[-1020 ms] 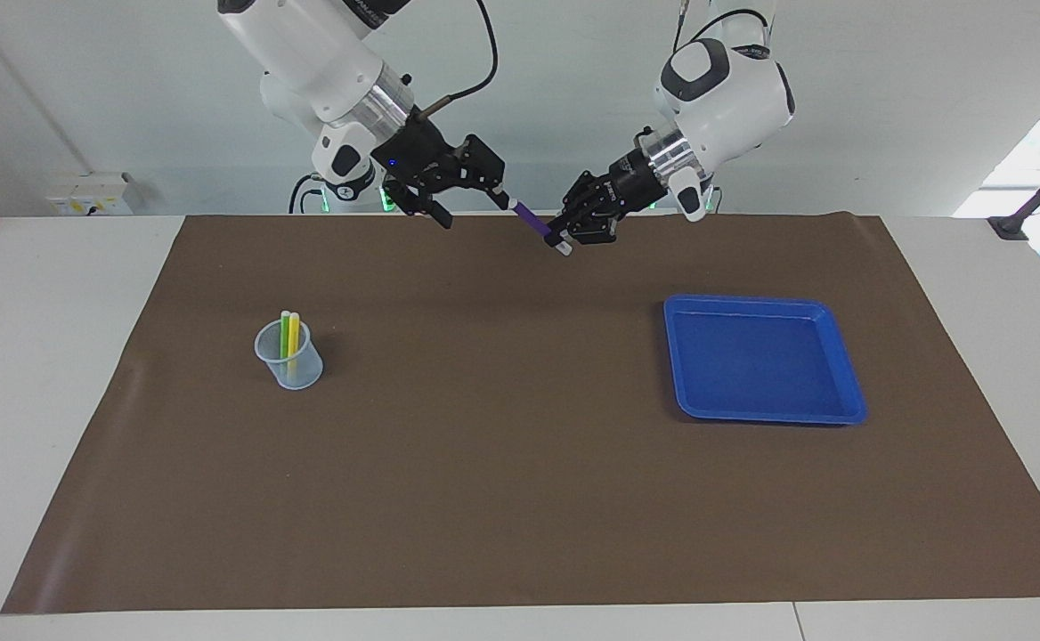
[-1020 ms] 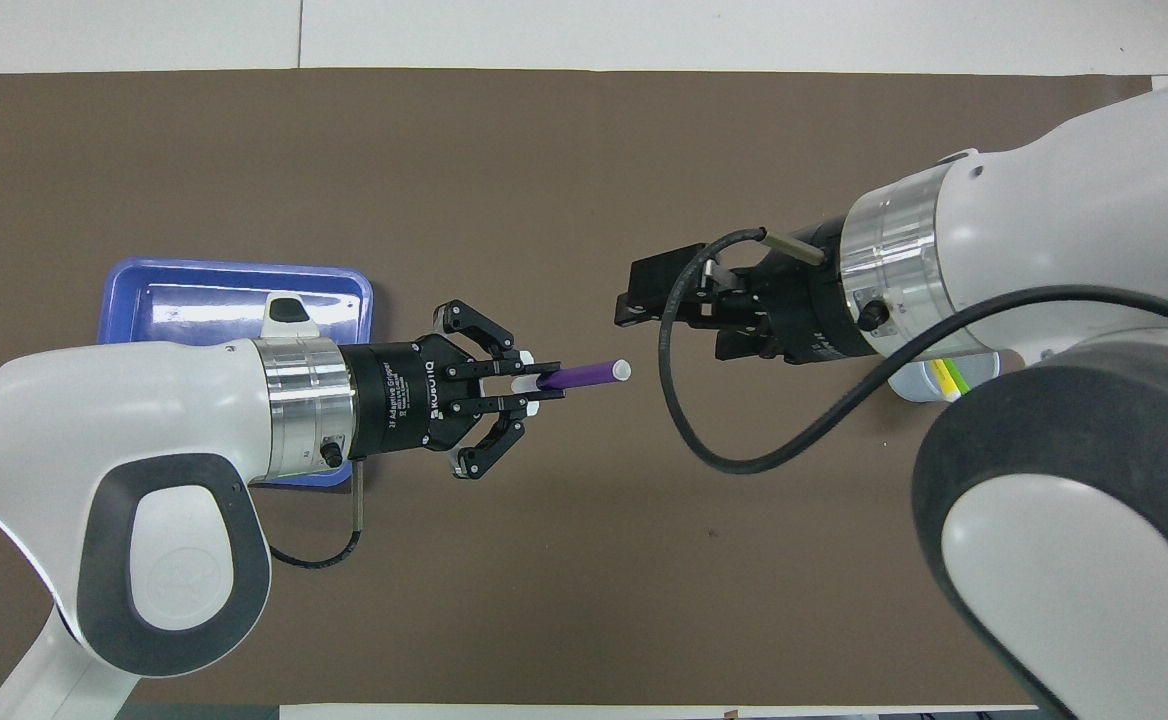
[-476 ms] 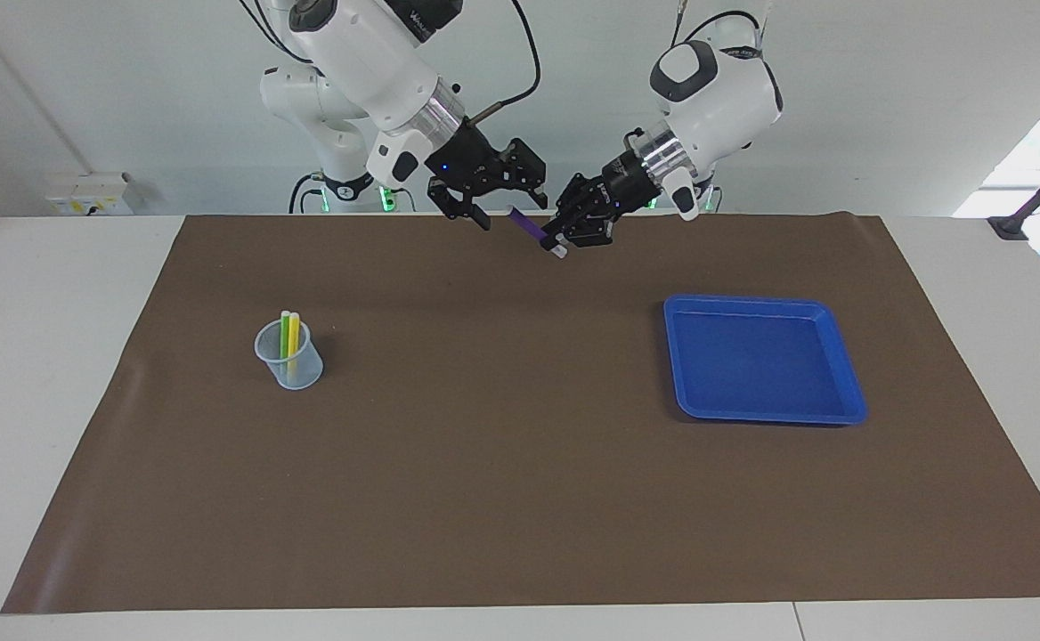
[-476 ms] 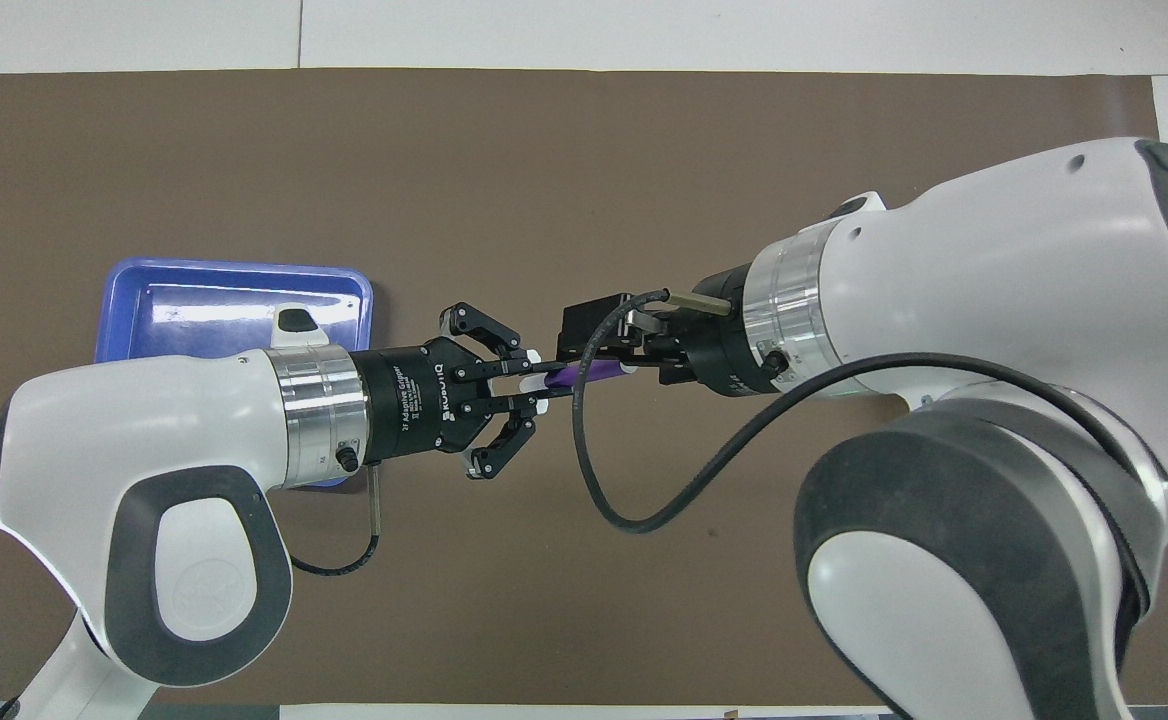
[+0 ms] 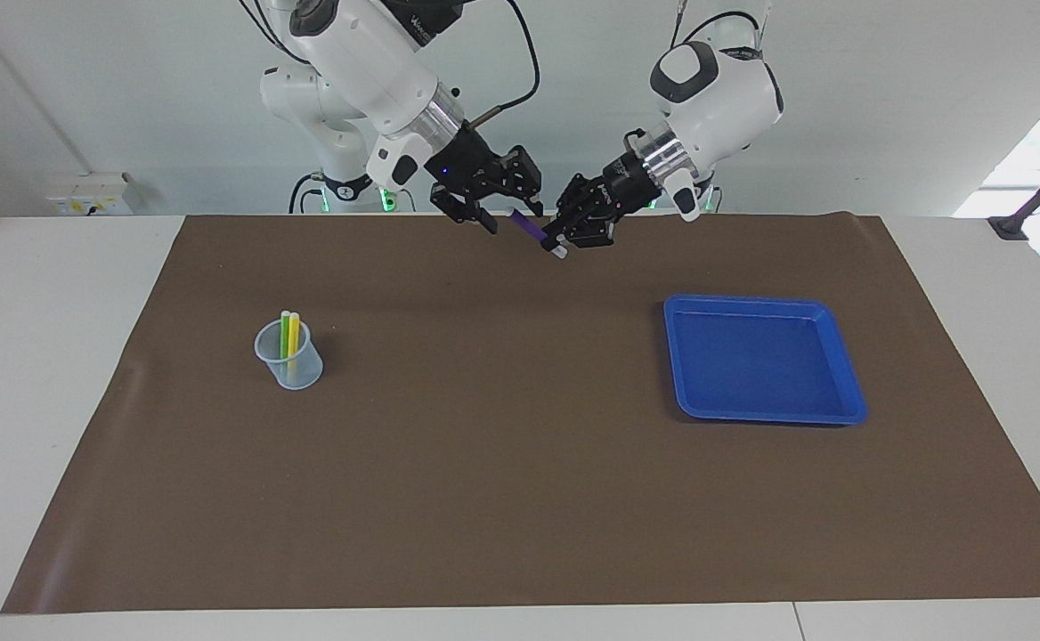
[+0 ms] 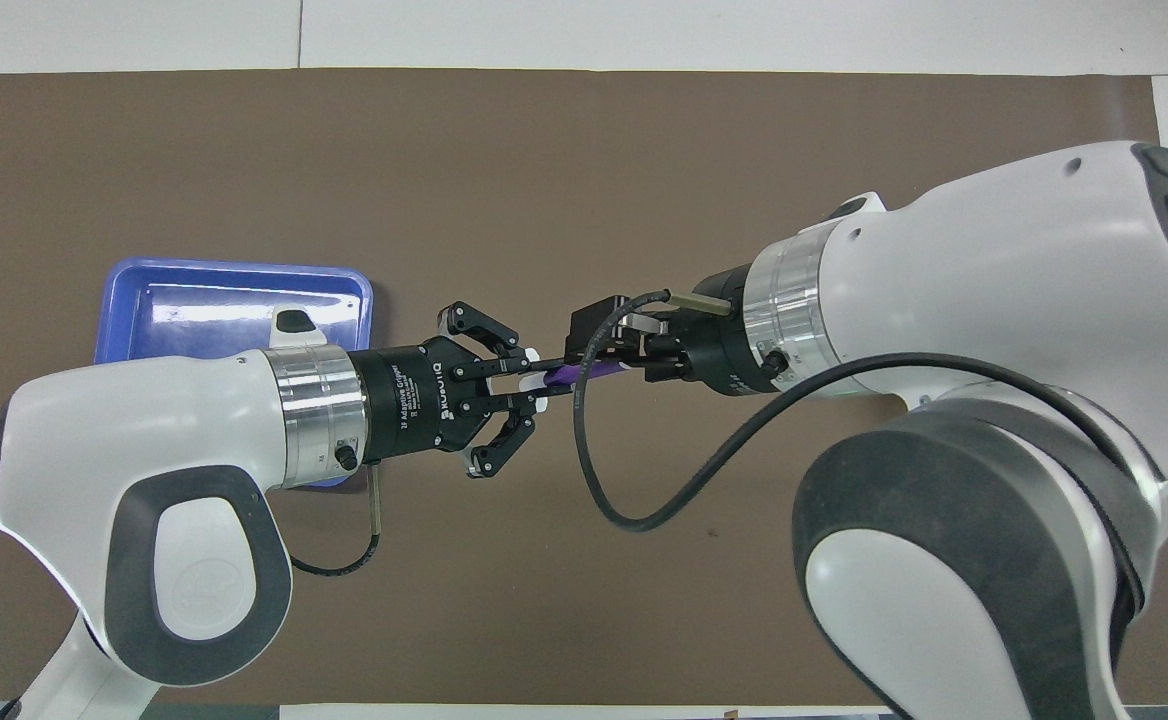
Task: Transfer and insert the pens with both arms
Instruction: 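Grasp the purple pen with the right gripper, open the left gripper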
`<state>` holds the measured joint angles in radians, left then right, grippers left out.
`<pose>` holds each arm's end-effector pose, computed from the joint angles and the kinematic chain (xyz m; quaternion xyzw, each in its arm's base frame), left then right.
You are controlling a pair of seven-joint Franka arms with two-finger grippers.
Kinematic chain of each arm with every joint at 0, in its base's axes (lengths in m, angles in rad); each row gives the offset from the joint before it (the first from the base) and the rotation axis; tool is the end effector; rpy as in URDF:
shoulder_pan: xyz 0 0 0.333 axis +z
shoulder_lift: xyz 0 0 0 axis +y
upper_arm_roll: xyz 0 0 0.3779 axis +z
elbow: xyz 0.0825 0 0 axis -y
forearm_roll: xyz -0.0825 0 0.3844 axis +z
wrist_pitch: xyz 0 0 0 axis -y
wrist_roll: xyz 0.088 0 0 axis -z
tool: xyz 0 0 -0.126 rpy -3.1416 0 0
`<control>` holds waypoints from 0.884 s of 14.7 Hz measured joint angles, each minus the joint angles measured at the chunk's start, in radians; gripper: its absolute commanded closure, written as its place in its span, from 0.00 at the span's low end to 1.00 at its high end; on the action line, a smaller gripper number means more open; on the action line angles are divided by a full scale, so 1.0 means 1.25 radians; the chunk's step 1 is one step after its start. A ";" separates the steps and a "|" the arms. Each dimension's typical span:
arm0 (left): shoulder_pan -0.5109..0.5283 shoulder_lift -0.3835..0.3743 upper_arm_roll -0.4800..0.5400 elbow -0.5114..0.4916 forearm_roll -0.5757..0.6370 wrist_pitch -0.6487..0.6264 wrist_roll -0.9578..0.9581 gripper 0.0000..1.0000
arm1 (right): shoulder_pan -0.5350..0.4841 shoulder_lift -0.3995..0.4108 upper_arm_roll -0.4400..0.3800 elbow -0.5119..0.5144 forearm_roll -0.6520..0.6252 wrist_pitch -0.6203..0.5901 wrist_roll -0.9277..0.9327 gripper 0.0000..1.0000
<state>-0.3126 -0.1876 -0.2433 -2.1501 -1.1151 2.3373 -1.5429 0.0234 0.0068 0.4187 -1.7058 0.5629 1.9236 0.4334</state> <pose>0.4342 -0.3115 0.5752 0.6058 0.6539 -0.2854 0.3521 0.5149 0.2946 0.6468 -0.9552 0.0639 0.0229 0.2881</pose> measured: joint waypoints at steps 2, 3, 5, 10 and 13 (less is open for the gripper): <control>0.000 0.000 0.000 0.000 -0.001 0.001 -0.001 1.00 | 0.000 0.000 0.000 -0.001 0.000 0.000 0.000 1.00; 0.000 0.000 0.000 0.000 -0.001 0.002 -0.003 1.00 | 0.000 0.000 0.000 -0.001 0.000 0.000 0.000 1.00; -0.002 0.000 -0.001 -0.002 -0.003 0.003 -0.009 1.00 | 0.001 -0.002 0.002 0.000 0.004 0.003 0.000 1.00; -0.003 -0.001 -0.001 -0.002 -0.005 0.004 -0.017 0.00 | 0.000 -0.003 0.001 0.000 -0.003 0.004 0.000 1.00; -0.003 -0.009 0.002 -0.002 -0.005 0.004 -0.024 0.00 | -0.003 -0.003 -0.014 -0.006 -0.049 0.003 -0.003 1.00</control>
<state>-0.3160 -0.1993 -0.2411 -2.1523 -1.1208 2.3429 -1.5724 0.0197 0.0034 0.4017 -1.7127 0.5014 1.9279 0.4300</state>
